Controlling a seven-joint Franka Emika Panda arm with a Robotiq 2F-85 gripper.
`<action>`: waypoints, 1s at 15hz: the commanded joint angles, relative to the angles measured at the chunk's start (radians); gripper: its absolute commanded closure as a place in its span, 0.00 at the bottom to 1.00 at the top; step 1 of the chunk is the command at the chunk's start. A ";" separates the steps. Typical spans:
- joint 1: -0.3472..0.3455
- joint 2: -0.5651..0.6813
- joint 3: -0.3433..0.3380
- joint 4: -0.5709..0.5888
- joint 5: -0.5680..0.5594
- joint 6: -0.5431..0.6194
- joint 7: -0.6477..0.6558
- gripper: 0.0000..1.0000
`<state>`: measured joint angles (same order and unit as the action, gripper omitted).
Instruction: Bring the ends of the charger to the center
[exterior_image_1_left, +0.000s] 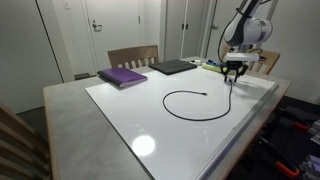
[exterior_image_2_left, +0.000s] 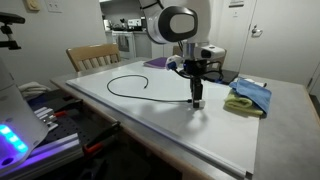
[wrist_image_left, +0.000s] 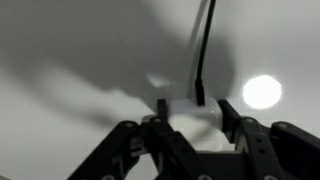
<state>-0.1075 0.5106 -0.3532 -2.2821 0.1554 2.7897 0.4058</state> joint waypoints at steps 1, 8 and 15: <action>0.030 0.015 -0.020 0.008 -0.042 0.001 0.024 0.72; 0.185 0.052 -0.095 0.068 -0.204 -0.066 0.113 0.72; 0.240 0.042 -0.084 0.097 -0.331 -0.145 0.164 0.47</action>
<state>0.1487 0.5547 -0.4513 -2.1884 -0.1592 2.6470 0.5590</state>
